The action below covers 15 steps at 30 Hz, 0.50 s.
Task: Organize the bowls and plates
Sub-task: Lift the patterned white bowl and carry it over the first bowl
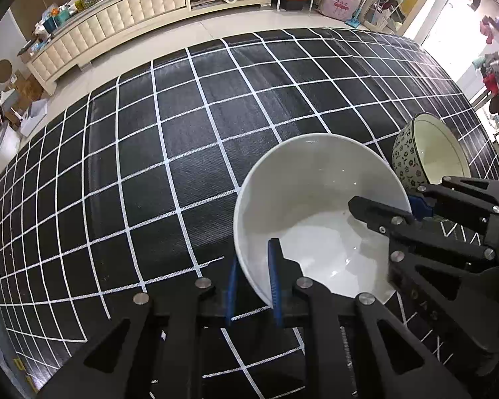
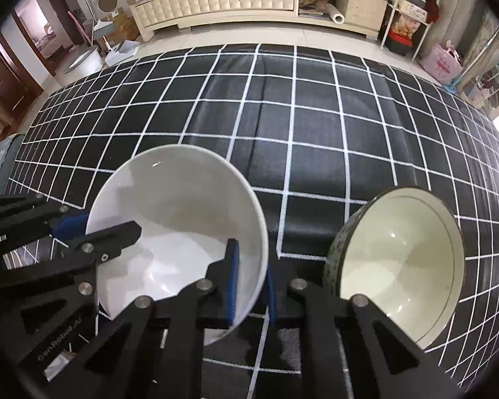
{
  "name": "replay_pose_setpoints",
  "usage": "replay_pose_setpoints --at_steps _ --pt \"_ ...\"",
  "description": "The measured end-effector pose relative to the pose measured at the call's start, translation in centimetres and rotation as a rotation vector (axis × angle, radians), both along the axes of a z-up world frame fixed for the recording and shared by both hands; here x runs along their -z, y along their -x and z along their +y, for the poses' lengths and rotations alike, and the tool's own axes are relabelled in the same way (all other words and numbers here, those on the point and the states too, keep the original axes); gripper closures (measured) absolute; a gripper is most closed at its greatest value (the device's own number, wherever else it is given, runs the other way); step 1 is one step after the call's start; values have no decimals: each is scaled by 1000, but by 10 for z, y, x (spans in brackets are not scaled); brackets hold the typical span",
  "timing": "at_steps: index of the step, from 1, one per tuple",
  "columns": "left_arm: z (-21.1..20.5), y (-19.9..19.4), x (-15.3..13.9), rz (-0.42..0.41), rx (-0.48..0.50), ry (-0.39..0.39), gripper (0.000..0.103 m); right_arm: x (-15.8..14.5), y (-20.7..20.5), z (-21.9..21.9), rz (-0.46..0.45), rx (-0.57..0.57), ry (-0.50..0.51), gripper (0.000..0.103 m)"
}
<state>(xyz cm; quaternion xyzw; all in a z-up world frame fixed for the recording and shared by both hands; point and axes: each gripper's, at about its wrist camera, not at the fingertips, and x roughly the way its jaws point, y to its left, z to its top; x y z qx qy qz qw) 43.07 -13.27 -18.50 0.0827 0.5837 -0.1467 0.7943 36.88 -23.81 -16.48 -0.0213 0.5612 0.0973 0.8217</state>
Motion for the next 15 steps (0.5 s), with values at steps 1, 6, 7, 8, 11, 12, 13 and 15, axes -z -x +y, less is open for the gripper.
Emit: replay_pose_setpoints --at_steps 1,6,7,8,11,12,13,15 --pt "-1 0 0 0 1 -1 88 -1 1 1 1 3 -2 85" --pt "-3 5 -2 -10 -6 -36 90 -3 13 10 4 -12 -13 85" --pt "-2 7 -5 -15 -5 -41 90 -5 16 11 6 -9 -22 85" --pt "-1 10 -9 -19 -6 -41 90 -7 18 13 6 -5 -33 85" --pt "8 15 -18 -28 -16 -32 90 -17 26 14 -7 6 -55 85" --pt "10 18 -21 -31 -19 -34 90 -22 30 16 -15 9 -57 85" --pt "12 21 -24 -34 -21 -36 90 -27 34 17 -25 10 -57 85" --pt "15 27 -30 -41 -25 -36 90 -35 40 18 -38 11 -58 85"
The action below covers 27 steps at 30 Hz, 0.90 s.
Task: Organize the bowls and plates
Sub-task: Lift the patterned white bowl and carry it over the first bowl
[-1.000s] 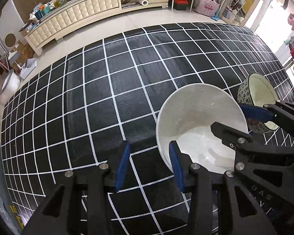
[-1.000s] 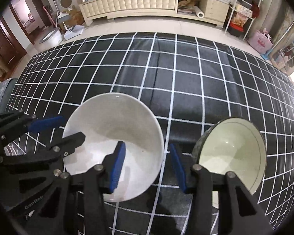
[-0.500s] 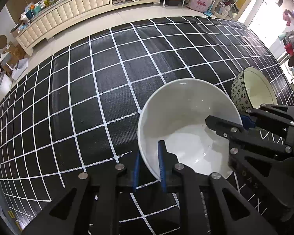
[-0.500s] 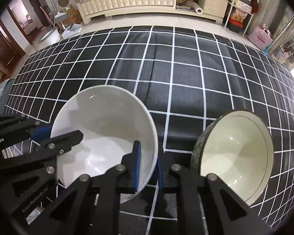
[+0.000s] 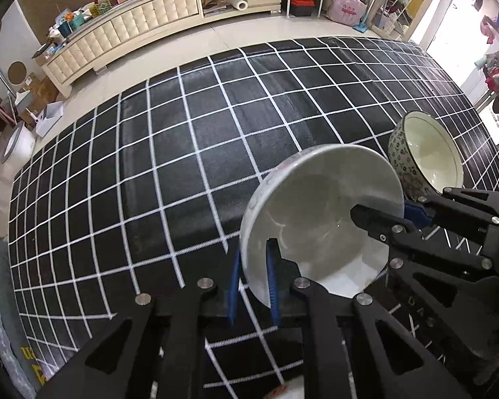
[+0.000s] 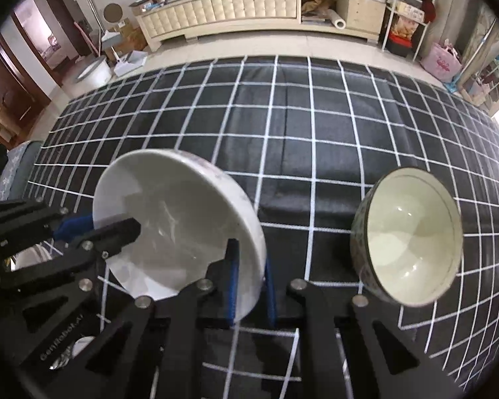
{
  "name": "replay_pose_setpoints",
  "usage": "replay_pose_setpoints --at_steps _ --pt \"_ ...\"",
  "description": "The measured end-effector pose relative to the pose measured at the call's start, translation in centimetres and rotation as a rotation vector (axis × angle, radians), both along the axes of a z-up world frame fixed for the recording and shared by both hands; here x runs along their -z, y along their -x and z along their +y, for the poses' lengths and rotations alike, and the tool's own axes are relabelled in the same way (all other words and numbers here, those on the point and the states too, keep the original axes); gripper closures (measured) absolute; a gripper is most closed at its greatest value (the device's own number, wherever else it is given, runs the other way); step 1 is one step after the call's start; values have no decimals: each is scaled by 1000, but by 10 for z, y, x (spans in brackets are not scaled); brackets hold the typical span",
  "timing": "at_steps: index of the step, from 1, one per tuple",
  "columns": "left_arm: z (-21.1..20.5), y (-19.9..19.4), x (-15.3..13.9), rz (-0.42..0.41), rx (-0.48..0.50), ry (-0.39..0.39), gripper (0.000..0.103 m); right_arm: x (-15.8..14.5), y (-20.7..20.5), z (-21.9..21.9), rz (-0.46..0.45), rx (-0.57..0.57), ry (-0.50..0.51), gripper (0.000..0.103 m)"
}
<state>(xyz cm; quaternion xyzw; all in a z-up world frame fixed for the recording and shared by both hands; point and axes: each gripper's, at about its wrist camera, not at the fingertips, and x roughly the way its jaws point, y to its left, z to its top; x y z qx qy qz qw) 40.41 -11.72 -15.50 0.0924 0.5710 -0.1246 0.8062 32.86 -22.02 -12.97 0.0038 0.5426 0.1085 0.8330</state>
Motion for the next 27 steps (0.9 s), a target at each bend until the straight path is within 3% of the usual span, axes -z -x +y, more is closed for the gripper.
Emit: replay_pose_setpoints --at_steps 14,27 --pt "27 65 -55 -73 -31 51 90 -47 51 8 -75 -8 -3 85" --pt "47 128 -67 -88 -68 57 90 -45 93 25 -52 -24 -4 85"
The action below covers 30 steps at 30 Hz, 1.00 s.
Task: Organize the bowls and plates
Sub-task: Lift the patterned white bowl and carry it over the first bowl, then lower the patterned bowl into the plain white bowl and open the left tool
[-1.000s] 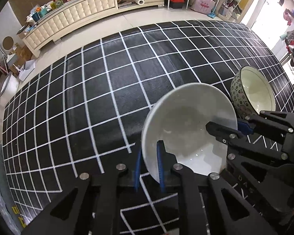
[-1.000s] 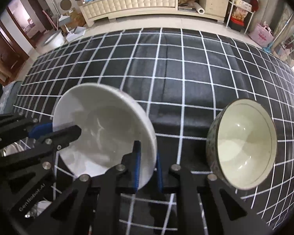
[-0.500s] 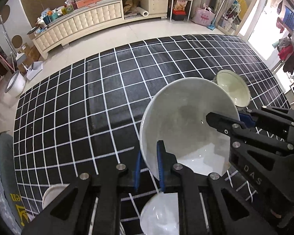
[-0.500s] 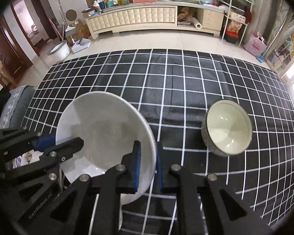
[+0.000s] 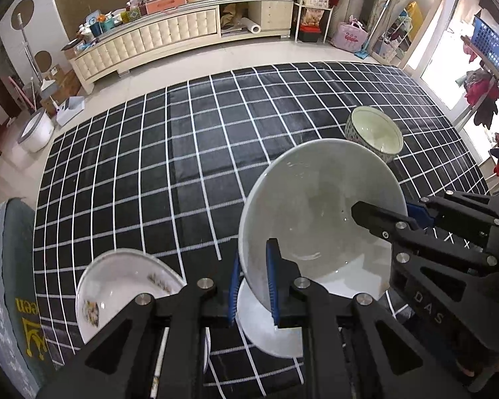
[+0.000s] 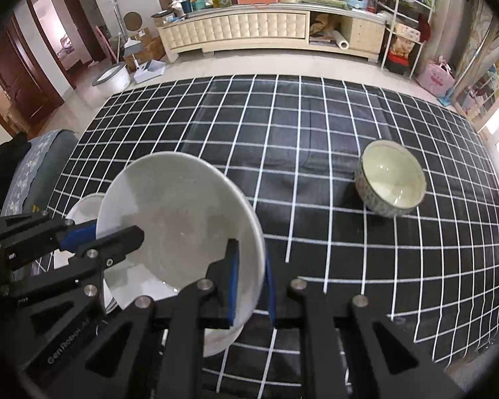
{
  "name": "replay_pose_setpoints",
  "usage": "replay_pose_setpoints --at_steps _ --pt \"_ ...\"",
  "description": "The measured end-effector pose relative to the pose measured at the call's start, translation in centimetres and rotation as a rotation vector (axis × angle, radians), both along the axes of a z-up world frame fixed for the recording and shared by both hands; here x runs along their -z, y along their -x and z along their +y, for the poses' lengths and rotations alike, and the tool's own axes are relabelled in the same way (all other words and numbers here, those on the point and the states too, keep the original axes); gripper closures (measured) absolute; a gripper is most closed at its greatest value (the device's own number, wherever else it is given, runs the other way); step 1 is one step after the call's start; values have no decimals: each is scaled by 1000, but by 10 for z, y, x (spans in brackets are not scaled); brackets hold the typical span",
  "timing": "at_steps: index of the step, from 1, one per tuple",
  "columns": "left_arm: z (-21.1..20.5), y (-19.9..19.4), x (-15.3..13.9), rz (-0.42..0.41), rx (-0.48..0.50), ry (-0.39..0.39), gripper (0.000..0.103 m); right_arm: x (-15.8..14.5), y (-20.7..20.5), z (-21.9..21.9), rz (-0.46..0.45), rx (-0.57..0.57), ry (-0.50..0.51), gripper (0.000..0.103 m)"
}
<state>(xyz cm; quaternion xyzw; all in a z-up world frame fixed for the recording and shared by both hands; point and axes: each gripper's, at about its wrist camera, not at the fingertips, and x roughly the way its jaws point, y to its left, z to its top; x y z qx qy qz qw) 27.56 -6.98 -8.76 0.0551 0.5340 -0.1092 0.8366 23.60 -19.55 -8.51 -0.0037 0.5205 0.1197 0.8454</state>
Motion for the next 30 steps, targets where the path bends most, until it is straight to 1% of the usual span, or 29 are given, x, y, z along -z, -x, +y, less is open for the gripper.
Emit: replay_pose_setpoints --at_steps 8,13,17,25,30 --pt "15 27 9 36 -21 14 90 21 20 9 81 -1 -21 85" --pt "15 37 17 59 -19 14 90 30 30 8 114 24 -47 85" --pt "13 43 22 69 -14 16 90 40 34 6 145 29 -35 85" --pt "11 47 37 102 -20 17 90 49 33 9 174 26 -32 85" --pt "13 50 40 106 -34 20 90 53 32 14 185 11 -20 85"
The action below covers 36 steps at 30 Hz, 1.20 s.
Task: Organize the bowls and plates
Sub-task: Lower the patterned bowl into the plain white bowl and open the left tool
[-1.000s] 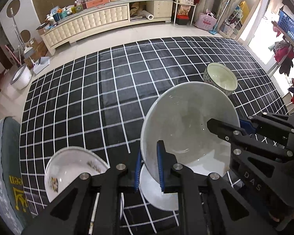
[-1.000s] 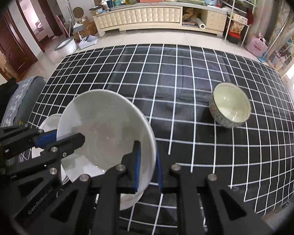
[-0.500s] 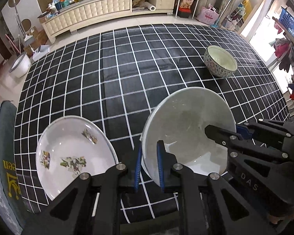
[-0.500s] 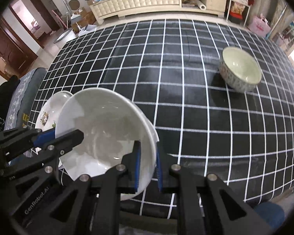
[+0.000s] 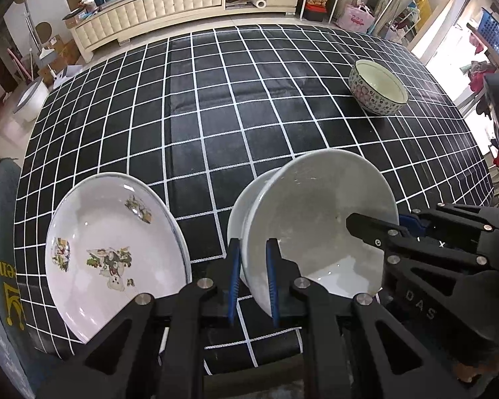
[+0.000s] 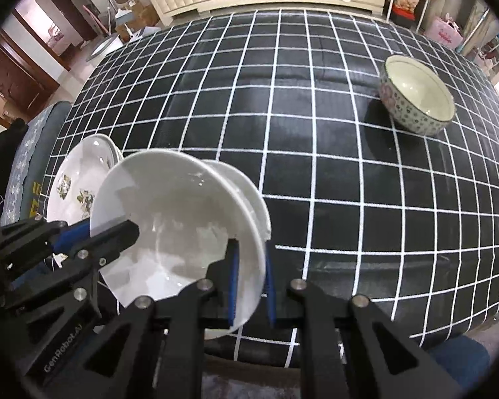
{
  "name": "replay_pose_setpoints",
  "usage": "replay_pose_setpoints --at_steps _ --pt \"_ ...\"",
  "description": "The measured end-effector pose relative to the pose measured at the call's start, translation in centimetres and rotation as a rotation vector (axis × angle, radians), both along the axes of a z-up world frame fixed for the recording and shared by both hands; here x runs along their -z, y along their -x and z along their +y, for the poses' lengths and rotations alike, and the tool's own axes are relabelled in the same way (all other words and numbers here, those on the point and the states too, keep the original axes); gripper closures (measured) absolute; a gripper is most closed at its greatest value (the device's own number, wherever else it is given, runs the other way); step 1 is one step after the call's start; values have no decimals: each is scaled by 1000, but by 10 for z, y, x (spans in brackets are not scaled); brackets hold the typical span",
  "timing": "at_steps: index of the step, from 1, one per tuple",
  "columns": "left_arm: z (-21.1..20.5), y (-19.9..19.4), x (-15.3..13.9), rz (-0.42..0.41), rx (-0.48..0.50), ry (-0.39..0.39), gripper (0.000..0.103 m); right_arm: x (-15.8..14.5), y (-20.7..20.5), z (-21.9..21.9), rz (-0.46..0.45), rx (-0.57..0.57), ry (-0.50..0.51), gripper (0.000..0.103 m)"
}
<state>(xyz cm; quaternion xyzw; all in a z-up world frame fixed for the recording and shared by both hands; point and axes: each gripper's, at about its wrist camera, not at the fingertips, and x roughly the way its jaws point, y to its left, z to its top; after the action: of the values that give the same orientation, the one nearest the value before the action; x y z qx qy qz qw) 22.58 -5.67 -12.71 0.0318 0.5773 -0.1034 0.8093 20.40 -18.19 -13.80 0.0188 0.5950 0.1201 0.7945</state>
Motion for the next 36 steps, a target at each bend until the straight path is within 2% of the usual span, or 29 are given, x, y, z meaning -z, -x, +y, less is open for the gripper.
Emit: replay_pose_setpoints --at_steps 19,23,25,26,27,29,33,36 --pt "4 0 17 40 -4 -11 90 2 -9 9 1 -30 49 85" --pt "6 0 18 44 -8 3 90 1 -10 17 -11 -54 128 84" --pt "7 0 18 48 -10 14 90 0 -9 21 -33 -62 199 73" --pt "7 0 18 48 -10 17 90 0 -9 22 -36 -65 203 65" --pt "7 0 17 45 -9 20 90 -1 -9 23 -31 -66 195 61" --pt "7 0 14 36 -2 25 89 0 -10 22 -17 -58 178 60" --pt "7 0 10 26 -3 24 89 -2 -11 19 -22 -34 173 47" --pt "11 0 8 16 -12 29 83 -2 -11 15 -20 -23 167 45"
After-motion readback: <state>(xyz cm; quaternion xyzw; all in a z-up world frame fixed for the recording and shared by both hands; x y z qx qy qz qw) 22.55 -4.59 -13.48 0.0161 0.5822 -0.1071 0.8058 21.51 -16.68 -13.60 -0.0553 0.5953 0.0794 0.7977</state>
